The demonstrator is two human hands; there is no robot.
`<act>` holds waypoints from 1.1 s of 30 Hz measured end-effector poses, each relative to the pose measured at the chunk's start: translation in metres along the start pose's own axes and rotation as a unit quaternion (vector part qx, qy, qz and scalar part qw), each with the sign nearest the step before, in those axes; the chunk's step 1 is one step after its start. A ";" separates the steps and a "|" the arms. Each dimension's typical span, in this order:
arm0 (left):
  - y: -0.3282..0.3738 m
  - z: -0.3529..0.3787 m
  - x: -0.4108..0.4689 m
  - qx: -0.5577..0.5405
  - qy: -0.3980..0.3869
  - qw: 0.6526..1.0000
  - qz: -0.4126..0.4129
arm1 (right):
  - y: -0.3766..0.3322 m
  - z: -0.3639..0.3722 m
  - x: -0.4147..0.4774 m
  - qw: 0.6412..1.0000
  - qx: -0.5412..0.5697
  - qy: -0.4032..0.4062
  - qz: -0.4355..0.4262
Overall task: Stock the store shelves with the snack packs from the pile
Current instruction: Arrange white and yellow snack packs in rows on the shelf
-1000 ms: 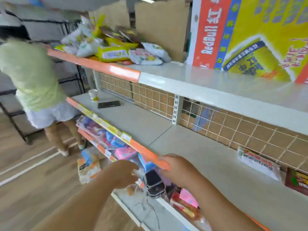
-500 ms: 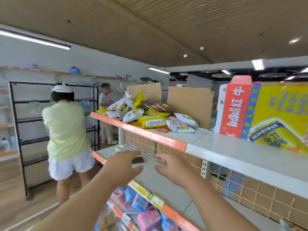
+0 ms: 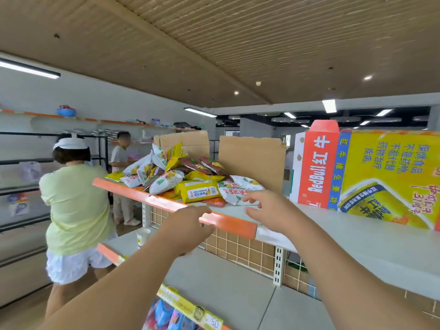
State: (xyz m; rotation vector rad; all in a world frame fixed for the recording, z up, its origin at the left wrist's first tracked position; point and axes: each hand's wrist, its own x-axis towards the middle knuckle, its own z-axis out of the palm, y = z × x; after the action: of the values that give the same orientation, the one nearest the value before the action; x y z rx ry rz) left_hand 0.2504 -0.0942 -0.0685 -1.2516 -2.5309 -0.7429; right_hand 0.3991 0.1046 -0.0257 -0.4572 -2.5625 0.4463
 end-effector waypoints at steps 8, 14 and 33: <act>0.020 0.017 0.084 0.018 0.013 0.999 0.045 | 0.043 -0.017 0.083 0.999 -0.037 -0.015 0.018; 0.030 0.030 0.142 0.039 0.031 0.996 0.076 | 0.061 -0.024 0.146 0.993 -0.106 -0.045 0.019; -0.006 0.065 0.251 0.075 -0.055 0.955 0.283 | 0.127 0.037 0.220 0.965 -0.192 -0.089 0.153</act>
State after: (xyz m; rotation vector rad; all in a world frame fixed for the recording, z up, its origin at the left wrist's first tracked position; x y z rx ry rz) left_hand 0.0933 0.1075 -0.0239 -1.8715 -2.0751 -0.3473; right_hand 0.2286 0.2965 -0.0156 -1.0033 -2.7666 0.0890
